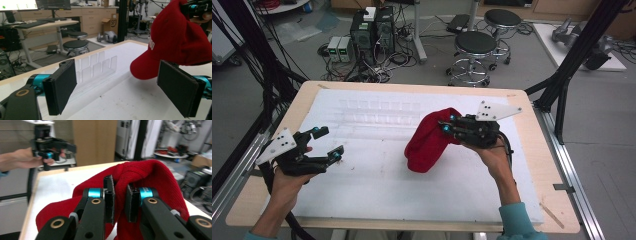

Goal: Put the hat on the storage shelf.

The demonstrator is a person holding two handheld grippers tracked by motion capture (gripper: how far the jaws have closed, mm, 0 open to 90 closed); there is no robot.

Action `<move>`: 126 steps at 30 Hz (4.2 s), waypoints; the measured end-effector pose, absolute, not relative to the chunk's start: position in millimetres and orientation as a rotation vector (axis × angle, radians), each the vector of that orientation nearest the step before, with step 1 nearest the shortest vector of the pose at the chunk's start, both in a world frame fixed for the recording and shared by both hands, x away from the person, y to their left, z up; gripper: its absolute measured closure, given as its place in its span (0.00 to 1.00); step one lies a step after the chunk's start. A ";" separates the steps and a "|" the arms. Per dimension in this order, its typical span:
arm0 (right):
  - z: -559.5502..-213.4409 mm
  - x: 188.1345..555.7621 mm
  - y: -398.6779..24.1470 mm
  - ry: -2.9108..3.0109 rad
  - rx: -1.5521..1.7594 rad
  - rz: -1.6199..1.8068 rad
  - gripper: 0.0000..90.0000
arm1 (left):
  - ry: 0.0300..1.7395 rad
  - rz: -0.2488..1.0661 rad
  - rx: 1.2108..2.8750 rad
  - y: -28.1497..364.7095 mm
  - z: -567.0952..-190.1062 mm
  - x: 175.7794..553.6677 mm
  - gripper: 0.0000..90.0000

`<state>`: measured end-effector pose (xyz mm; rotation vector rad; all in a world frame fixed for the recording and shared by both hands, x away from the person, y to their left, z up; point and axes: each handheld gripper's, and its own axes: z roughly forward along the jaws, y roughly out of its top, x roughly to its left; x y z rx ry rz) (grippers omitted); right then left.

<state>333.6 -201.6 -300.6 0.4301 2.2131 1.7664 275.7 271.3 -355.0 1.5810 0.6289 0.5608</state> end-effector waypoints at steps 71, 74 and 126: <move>-293.1 327.1 -117.7 2.422 -0.061 1.858 0.90 | 0.196 0.141 1.715 164.8 -321.5 310.5 0.56; -292.7 326.3 -118.1 2.419 -0.045 1.851 0.90 | 0.200 0.171 1.715 166.0 -321.3 308.3 0.71; -305.4 281.7 -137.0 2.249 0.377 1.848 0.18 | 0.590 0.420 1.688 167.7 -318.3 313.0 0.93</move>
